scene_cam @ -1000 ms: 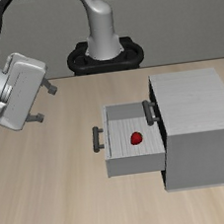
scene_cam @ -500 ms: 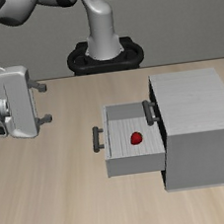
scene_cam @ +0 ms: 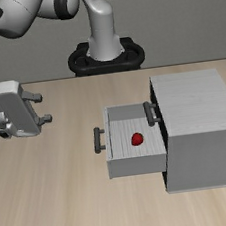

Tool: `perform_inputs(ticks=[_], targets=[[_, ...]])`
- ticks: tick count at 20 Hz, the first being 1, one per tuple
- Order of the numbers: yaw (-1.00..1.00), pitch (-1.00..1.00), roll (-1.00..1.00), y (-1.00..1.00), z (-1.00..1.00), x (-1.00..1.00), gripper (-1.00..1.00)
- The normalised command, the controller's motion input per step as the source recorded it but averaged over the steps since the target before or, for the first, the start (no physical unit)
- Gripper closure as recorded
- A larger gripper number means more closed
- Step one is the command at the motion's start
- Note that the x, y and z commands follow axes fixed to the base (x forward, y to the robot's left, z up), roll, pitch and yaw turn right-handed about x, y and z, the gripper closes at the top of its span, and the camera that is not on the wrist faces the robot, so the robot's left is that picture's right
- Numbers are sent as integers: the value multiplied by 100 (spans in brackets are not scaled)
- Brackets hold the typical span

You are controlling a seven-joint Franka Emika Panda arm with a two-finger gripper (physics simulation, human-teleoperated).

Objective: Close the middle layer of the cabinet

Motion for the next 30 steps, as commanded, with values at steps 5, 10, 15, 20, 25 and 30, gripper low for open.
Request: perform_inputs(ticks=[5, 10, 15, 20, 25, 30], targets=[[0, 45, 0, 0, 0, 0, -100], [0, 45, 0, 0, 0, 0, -100], [0, 49, 0, 0, 0, 0, -100], [0, 45, 0, 0, 0, 0, -100], [0, 45, 0, 0, 0, 0, -100], [0, 0, 0, 0, -100, 0, -100]])
